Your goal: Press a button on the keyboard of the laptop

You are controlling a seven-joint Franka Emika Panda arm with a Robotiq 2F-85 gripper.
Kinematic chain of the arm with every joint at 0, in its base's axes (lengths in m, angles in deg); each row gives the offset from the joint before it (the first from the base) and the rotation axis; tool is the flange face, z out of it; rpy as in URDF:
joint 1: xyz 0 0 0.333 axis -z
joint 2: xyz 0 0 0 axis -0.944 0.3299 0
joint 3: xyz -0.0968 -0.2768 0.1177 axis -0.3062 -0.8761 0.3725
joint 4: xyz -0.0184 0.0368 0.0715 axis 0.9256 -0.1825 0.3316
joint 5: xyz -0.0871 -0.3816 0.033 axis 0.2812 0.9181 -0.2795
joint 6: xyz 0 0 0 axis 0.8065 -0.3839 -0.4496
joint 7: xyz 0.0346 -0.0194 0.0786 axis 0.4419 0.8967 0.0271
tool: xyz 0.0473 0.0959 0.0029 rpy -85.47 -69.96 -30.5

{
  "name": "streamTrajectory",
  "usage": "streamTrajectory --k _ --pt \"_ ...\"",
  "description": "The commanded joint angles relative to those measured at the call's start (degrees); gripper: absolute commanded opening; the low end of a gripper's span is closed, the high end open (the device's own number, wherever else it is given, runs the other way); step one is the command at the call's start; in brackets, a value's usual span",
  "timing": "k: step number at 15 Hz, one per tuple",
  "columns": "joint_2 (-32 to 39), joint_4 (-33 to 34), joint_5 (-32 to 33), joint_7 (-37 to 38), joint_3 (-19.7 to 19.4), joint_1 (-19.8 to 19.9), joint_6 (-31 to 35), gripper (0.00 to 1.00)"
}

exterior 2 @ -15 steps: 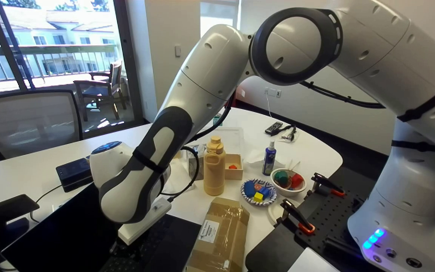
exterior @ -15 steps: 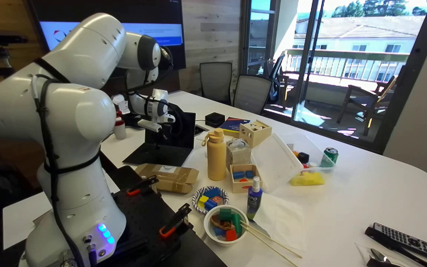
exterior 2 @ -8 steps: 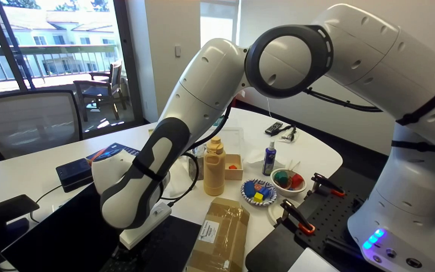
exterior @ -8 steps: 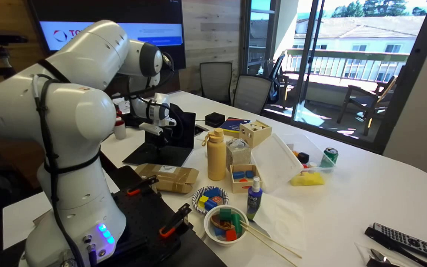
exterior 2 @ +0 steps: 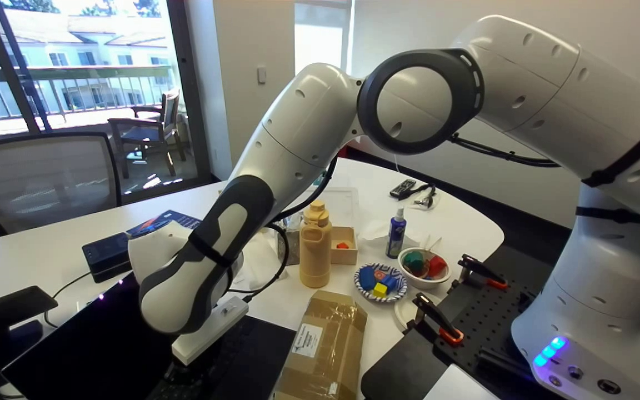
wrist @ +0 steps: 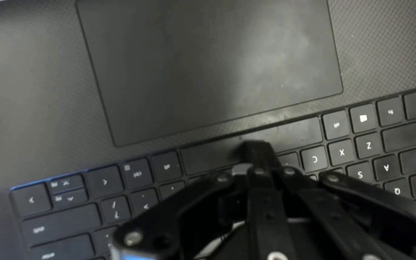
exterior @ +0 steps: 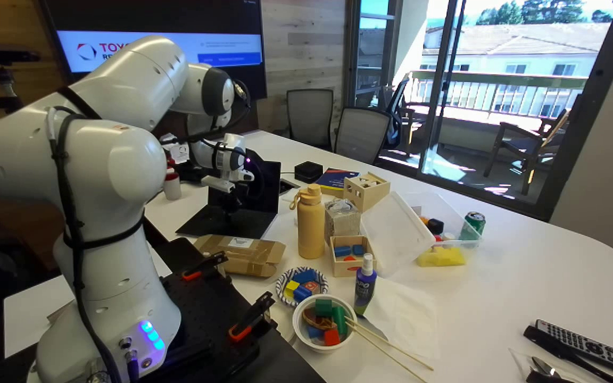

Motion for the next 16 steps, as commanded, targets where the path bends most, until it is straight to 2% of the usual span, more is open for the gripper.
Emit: streamTrajectory --k 1,7,8,9,16 --pt "1.9 3.5 -1.1 -1.1 0.0 -0.2 -3.3 0.0" --pt "-4.3 -2.8 -1.3 -0.9 0.0 1.2 -0.8 0.0" --pt "-5.6 -4.0 -1.6 -0.3 0.0 1.5 -1.4 0.26" --pt "-7.7 -6.2 -0.9 0.2 0.4 2.4 -1.2 0.27" --pt "-18.6 -15.2 -1.0 -1.4 0.5 5.0 -1.2 0.78"
